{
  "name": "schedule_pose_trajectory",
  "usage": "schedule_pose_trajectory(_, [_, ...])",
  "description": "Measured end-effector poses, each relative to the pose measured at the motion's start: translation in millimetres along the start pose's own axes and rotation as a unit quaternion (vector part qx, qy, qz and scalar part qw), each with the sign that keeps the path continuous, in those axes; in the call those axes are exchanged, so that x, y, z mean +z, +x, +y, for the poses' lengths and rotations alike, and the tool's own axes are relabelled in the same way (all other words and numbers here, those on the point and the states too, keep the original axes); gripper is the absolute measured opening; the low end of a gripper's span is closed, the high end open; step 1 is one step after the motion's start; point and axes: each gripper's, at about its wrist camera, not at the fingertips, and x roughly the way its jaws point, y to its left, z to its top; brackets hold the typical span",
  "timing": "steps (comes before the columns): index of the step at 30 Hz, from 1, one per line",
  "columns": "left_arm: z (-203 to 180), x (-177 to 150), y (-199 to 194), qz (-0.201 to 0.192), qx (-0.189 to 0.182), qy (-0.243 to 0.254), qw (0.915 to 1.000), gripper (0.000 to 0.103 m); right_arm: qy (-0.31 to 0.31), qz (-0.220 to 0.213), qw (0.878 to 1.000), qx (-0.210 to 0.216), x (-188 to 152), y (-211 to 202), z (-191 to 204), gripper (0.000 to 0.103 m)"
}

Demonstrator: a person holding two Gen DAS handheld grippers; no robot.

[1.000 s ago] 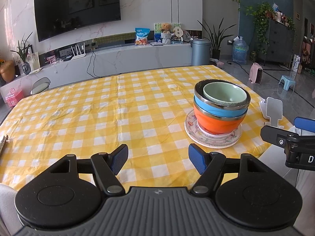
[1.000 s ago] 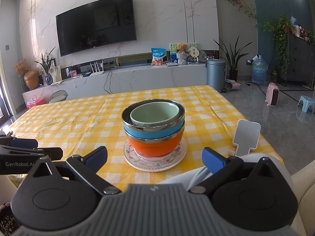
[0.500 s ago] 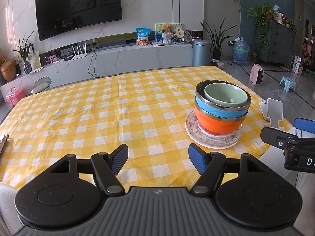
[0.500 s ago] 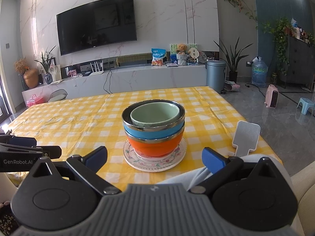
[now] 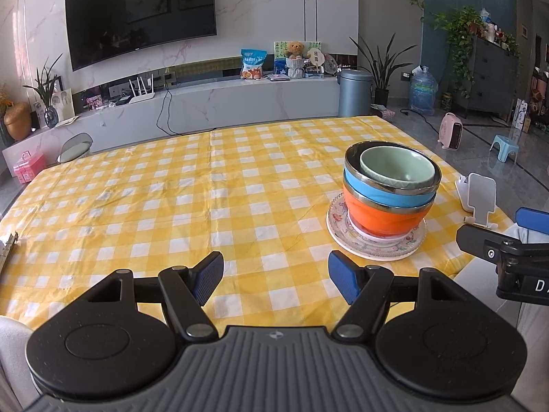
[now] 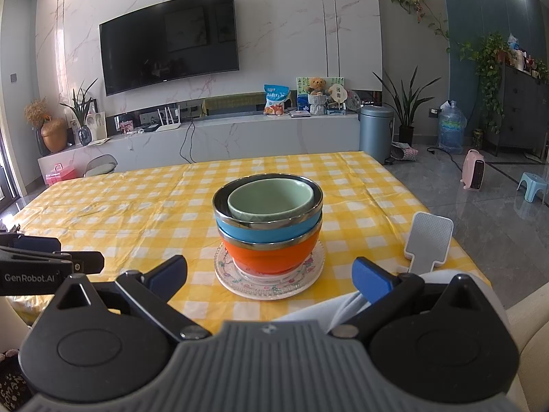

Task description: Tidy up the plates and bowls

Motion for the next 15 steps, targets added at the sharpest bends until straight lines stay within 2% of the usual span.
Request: schedule_pose_trajectory(15, [-1.2,-1.8,-0.9,-0.004,0.002,0.007,1.0,0.083,-0.001,0.0,1.0,0.0,0.3,-0.1,0.3,0.1])
